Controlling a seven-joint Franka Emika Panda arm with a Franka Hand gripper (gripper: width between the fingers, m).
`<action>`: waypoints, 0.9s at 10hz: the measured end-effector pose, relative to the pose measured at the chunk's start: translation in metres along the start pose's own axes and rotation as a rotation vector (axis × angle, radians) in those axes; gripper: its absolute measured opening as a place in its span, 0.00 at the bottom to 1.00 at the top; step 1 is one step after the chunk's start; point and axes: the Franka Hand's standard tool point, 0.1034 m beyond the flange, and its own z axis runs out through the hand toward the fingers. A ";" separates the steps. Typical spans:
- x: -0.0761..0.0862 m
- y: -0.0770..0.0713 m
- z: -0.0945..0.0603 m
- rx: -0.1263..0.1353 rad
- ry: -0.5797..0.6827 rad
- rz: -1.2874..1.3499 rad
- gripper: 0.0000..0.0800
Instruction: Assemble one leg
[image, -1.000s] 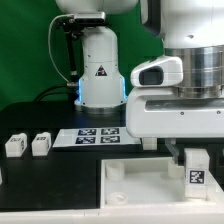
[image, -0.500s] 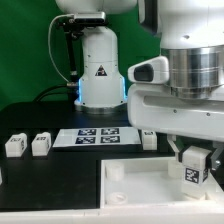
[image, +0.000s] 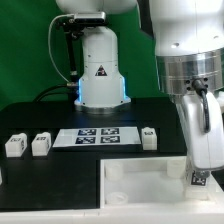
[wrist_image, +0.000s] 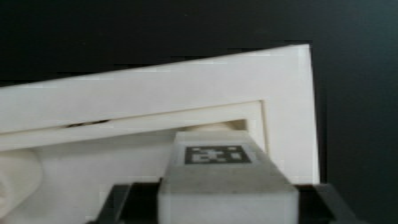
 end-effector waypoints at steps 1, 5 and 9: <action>0.000 0.000 0.000 -0.001 0.000 -0.007 0.37; 0.001 -0.001 0.008 0.061 0.016 -0.590 0.77; -0.001 0.000 0.001 -0.013 0.044 -1.175 0.81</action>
Offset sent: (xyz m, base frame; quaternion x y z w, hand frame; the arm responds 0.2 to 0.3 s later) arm -0.0170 0.0259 -0.0140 0.0511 -0.0783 -0.5722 0.8148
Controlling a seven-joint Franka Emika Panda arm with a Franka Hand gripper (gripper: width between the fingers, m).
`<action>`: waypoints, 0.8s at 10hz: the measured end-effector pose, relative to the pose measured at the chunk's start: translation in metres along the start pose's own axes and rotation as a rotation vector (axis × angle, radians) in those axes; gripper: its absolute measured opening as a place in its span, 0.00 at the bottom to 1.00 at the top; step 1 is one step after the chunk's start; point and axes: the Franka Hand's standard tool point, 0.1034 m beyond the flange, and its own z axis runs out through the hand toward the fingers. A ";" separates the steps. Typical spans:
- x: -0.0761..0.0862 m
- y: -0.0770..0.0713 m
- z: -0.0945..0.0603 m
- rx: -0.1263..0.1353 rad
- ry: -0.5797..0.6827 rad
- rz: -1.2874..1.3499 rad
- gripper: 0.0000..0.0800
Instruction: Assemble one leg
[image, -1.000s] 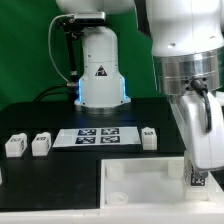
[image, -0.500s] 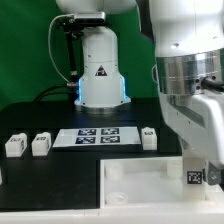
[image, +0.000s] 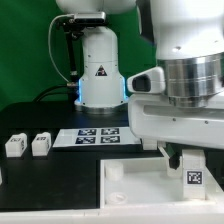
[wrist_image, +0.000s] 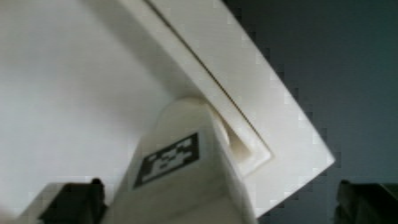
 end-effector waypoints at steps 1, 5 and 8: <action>0.001 -0.004 -0.008 -0.038 -0.039 -0.279 0.81; 0.005 -0.003 -0.006 -0.040 -0.048 -0.270 0.67; 0.008 0.001 -0.007 -0.051 -0.041 0.065 0.38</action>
Offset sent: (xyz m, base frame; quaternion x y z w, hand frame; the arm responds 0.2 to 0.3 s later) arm 0.0000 0.0000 0.0000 0.0000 0.0000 0.0899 0.9960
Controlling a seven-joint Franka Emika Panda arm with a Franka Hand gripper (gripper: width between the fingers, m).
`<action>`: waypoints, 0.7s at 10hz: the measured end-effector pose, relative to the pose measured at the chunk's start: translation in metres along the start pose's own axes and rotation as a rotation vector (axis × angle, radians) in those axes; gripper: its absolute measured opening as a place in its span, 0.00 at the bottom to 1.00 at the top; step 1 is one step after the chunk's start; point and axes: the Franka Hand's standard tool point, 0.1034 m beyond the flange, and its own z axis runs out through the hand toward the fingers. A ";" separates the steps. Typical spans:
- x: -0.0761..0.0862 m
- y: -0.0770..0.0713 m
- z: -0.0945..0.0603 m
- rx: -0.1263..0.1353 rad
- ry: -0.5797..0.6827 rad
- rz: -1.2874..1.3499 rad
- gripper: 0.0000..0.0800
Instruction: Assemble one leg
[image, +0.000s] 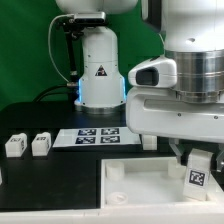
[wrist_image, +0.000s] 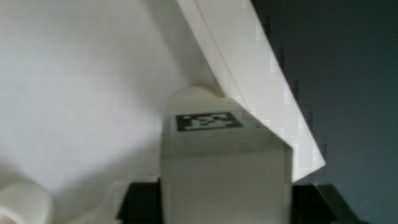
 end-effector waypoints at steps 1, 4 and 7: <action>0.006 0.005 -0.001 -0.003 0.004 0.144 0.38; 0.002 0.005 0.001 -0.008 -0.014 0.820 0.37; 0.000 0.005 0.000 0.011 -0.035 1.242 0.37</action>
Offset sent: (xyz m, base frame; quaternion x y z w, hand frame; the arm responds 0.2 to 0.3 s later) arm -0.0070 -0.0008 -0.0056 0.0029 0.0067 0.5812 0.8137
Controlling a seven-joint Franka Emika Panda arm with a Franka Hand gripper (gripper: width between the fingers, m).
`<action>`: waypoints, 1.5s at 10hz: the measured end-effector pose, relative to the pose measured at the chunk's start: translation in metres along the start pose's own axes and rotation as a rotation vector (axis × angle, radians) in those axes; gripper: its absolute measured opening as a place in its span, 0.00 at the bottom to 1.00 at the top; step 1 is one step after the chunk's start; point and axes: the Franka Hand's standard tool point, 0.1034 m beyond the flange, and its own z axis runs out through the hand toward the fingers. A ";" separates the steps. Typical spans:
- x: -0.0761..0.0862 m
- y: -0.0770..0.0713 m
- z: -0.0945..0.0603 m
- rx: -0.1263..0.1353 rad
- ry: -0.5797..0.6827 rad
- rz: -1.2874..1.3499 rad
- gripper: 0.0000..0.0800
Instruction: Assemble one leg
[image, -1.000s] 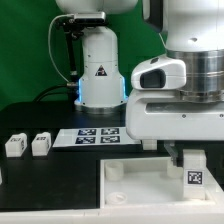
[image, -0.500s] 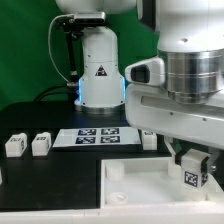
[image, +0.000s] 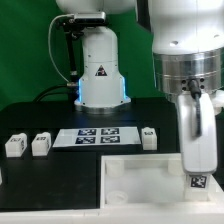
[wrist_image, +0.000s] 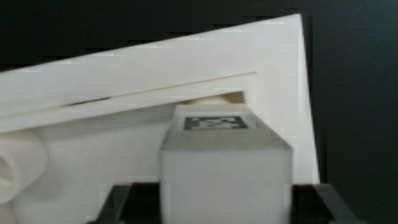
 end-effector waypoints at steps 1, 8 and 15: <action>0.001 0.000 0.000 0.000 0.002 -0.045 0.37; -0.003 0.010 0.005 0.060 0.015 -0.744 0.81; 0.009 -0.003 0.007 0.149 0.098 -1.461 0.81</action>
Offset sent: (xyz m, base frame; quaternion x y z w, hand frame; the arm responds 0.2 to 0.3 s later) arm -0.0113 0.0176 -0.0009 0.0737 -0.0244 -0.3417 0.9366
